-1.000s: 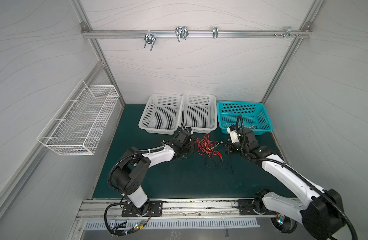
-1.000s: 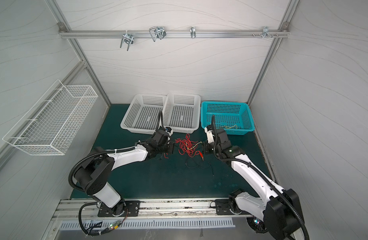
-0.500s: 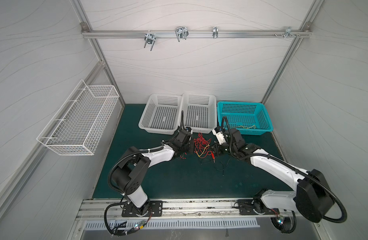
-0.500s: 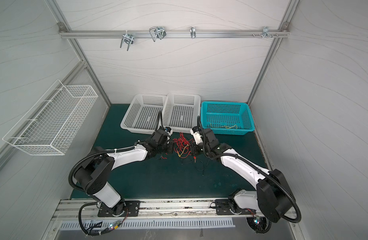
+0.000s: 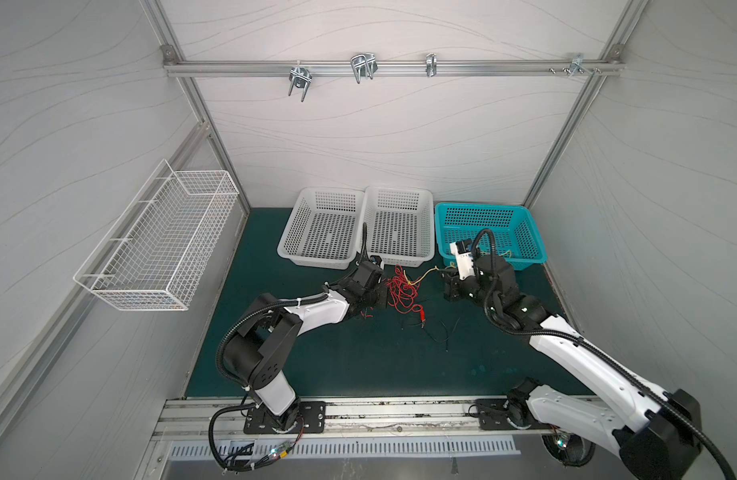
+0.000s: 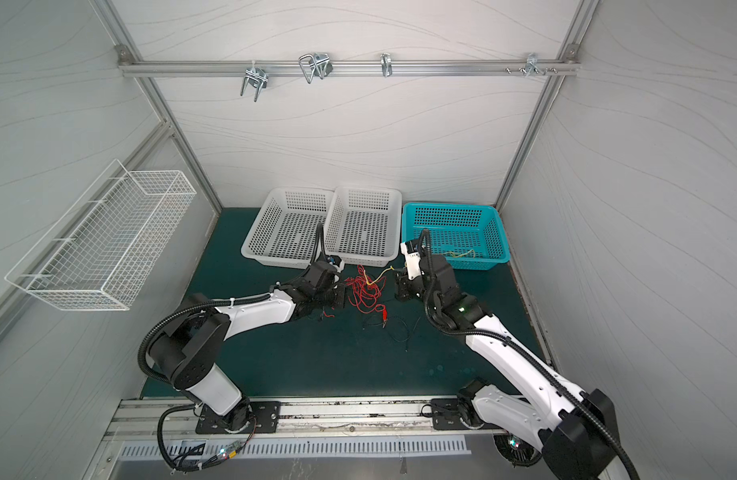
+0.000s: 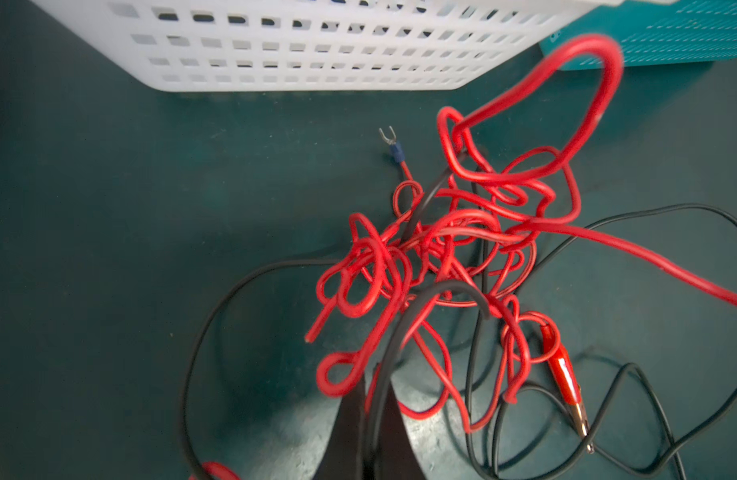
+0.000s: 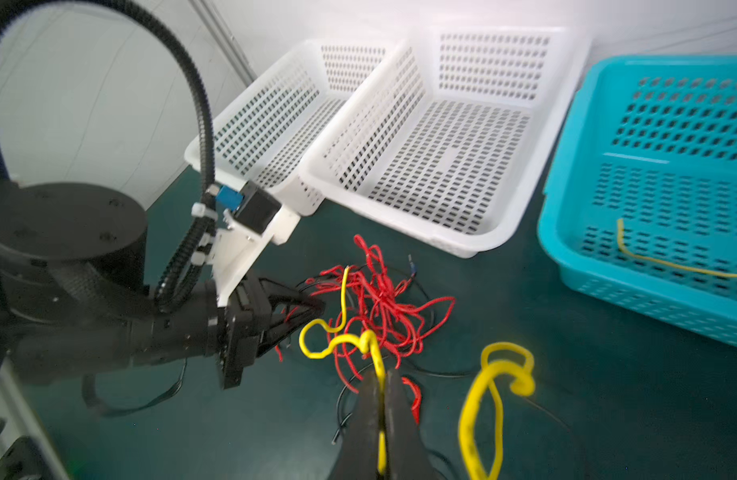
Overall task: Untangle the cables
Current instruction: 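Carry the yellow wire with the right gripper over the teal basket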
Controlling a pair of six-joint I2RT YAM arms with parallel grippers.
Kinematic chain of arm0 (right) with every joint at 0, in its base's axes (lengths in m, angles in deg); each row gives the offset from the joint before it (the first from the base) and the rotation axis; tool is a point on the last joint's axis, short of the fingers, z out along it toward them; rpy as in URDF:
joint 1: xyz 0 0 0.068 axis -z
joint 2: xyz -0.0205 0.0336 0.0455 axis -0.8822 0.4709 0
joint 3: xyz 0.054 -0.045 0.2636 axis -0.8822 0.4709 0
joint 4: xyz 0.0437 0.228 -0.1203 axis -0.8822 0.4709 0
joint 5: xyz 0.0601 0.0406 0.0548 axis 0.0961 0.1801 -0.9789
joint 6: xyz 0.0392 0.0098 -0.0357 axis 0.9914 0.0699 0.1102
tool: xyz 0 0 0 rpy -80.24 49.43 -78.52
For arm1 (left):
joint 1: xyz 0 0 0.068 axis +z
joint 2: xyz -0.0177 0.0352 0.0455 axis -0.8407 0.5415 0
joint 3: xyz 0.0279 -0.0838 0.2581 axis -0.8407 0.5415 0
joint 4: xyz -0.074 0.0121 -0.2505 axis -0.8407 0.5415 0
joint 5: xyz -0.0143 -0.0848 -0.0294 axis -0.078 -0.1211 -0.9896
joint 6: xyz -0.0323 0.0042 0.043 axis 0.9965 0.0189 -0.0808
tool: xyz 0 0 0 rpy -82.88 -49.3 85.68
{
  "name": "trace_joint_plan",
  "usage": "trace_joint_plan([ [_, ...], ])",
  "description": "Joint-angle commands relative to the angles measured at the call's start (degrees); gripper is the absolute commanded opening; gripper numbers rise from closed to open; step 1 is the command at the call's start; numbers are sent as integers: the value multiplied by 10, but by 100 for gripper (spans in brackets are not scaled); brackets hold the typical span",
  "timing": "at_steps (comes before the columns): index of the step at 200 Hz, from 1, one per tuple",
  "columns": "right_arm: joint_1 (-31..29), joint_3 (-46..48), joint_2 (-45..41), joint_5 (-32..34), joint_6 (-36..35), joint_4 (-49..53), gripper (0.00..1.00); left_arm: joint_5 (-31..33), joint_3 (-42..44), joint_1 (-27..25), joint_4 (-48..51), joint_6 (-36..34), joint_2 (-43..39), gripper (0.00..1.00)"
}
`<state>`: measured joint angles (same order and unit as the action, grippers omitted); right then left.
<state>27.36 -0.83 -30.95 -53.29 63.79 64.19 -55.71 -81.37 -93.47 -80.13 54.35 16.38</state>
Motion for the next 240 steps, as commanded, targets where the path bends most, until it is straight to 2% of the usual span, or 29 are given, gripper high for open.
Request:
trace_joint_plan([
  [1,11,-4,-18,82,-23,43,0,12,0,2,-11,4,4,0],
  [24,20,-9,-29,139,-27,68,0,13,0,1,-10,4,2,0],
  [60,63,-7,-49,145,-23,58,0,10,-1,1,-10,5,4,0],
  [90,144,-32,-17,188,9,63,0,4,-2,1,-12,7,4,0],
  [110,206,-56,28,156,38,53,0,2,-3,2,-12,8,4,0],
  [127,235,-73,73,115,42,26,0,1,-1,1,-10,9,1,0],
  [166,258,-81,170,44,-8,-100,0,5,10,2,-8,12,-8,0],
  [205,280,-131,271,2,-18,-116,0,7,18,1,-7,17,-19,0],
  [240,285,-154,322,-20,-34,-137,2,10,16,1,-3,12,-21,0],
])
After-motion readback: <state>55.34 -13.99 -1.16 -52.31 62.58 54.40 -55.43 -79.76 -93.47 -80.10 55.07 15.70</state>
